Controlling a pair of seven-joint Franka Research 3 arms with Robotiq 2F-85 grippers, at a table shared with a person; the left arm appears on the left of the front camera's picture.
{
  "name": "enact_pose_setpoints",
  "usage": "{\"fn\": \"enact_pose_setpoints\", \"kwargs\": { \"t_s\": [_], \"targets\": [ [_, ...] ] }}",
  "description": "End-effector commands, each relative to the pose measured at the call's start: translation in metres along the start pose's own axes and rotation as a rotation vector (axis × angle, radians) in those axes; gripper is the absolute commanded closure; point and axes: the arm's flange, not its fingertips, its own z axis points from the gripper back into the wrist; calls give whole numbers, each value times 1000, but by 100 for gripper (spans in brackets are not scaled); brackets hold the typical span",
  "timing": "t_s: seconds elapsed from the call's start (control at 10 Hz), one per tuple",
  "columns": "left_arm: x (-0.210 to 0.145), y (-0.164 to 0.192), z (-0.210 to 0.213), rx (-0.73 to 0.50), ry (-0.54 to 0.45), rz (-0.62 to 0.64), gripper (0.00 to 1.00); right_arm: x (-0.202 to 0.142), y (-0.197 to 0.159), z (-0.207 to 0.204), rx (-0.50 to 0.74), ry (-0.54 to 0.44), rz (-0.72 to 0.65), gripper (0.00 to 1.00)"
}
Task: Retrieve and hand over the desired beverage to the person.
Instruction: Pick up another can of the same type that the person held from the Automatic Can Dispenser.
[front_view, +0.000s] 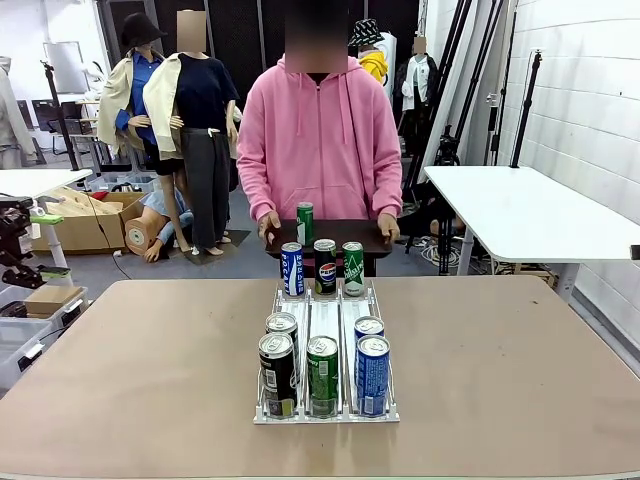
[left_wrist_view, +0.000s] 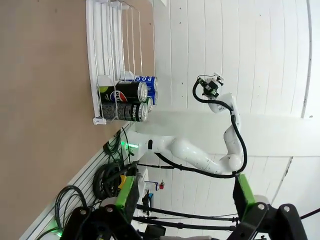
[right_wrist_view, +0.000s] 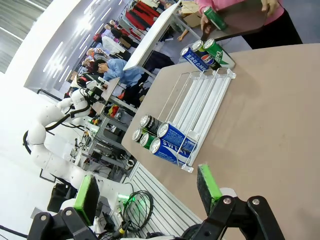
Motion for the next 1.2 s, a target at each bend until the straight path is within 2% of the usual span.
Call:
{"fn": "enact_pose_setpoints", "kwargs": {
  "t_s": [0.0,1.1],
  "targets": [
    [1,2,1,5,-23,8,0,0,0,0,10,-3,14,0],
    [1,2,1,5,-23,8,0,0,0,0,10,-3,14,0]
  ]
}}
